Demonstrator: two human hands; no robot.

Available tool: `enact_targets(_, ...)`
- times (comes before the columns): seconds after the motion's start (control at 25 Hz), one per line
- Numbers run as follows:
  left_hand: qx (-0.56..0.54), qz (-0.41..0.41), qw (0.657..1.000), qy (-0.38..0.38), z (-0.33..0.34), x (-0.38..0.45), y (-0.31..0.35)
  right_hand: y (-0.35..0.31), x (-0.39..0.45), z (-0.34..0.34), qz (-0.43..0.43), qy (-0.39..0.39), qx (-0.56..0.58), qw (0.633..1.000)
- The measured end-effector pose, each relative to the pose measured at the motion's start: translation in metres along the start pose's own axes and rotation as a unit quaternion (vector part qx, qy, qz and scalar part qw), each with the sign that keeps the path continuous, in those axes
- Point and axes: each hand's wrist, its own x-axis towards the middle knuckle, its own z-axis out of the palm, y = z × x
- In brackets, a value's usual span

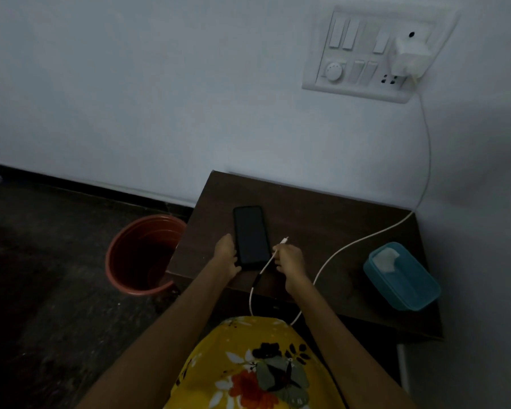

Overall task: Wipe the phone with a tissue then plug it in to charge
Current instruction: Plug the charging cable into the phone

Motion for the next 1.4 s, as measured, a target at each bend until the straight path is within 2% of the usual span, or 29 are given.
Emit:
enact_targets(0.08,-0.010,-0.025,1.000,-0.003,-0.004,0.011,0.002,-0.006,0.003,-0.007,0.023,-0.030,0.100,0.994)
enact_targets(0.2,-0.088,-0.033,0.994,-0.054,0.000,0.020,0.002,-0.022,0.004,-0.014,0.036,-0.074,0.217,0.973)
enact_targets(0.44,-0.240,-0.039,0.955,-0.172,0.015,0.014,-0.008,-0.038,0.000,-0.013,0.025,-0.091,0.280,0.955)
enact_targets(0.56,-0.272,-0.050,0.935,-0.221,0.014,0.018,-0.011,-0.037,-0.007,-0.015,0.022,-0.092,0.239,0.966)
enact_targets(0.72,-0.302,-0.055,0.921,-0.241,0.017,0.018,-0.013,-0.029,-0.024,-0.020,-0.015,-0.091,0.114,0.989)
enact_targets(0.88,-0.330,-0.058,0.906,-0.260,0.022,0.016,-0.006,-0.010,-0.047,-0.017,-0.041,-0.182,-0.001,0.982)
enact_targets(1.04,-0.310,-0.048,0.909,-0.275,0.022,0.017,-0.004,-0.010,-0.053,-0.010,-0.049,-0.203,-0.016,0.978)
enact_targets(1.4,-0.266,-0.042,0.927,-0.260,0.022,0.026,-0.013,-0.014,-0.042,0.004,-0.063,-0.176,-0.057,0.981)
